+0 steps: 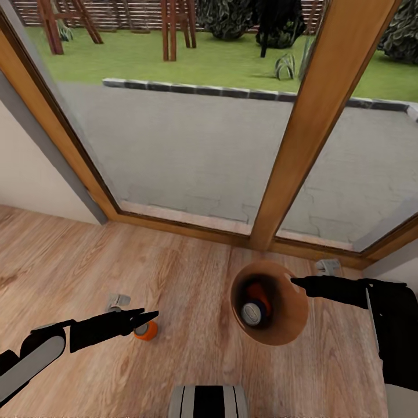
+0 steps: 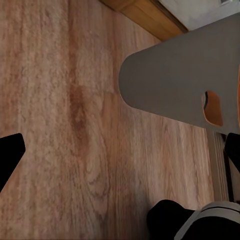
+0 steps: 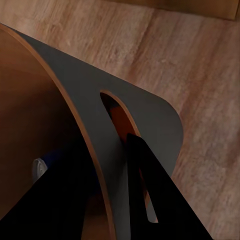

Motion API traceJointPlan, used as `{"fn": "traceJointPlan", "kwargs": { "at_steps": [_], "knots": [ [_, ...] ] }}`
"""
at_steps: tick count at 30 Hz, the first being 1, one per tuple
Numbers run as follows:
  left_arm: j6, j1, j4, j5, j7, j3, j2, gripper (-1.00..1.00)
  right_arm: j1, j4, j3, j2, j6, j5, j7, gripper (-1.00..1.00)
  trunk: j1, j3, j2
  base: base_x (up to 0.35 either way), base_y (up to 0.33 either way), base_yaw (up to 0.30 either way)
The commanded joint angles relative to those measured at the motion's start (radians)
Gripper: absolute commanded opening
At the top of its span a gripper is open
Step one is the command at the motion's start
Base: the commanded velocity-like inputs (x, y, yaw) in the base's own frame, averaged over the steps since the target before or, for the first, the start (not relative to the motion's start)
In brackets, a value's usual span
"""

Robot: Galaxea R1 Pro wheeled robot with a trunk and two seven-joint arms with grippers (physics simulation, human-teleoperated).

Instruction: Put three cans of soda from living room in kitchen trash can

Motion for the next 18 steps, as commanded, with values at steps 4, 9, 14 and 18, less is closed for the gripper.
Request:
{"fn": "traceJointPlan", "kwargs": {
  "at_steps": [4, 9, 14, 18],
  "knots": [
    [0.0, 0.0, 0.0, 0.0, 0.0, 0.0, 0.0, 1.0, 0.0, 0.0, 0.0, 0.0, 0.015, -0.022, 0.002, -1.0, 0.0, -0.006, 0.0, 0.0, 0.0, 0.0],
    [0.0, 0.0, 0.0, 0.0, 0.0, 0.0, 0.0, 1.0, 0.0, 0.0, 0.0, 0.0, 0.015, -0.022, 0.002, -1.0, 0.0, -0.015, 0.0, 0.0, 0.0, 0.0],
    [0.0, 0.0, 0.0, 0.0, 0.0, 0.0, 0.0, 1.0, 0.0, 0.0, 0.0, 0.0, 0.015, -0.022, 0.002, -1.0, 0.0, -0.02, 0.0, 0.0, 0.0, 0.0],
    [0.0, 0.0, 0.0, 0.0, 0.001, 0.0, 0.0, 1.0, 0.0, 0.0, 0.0, 0.0, 0.015, -0.022, 0.002, -1.0, 0.0, -0.021, 0.0, 0.0, 0.0, 0.01]
  ]
}}
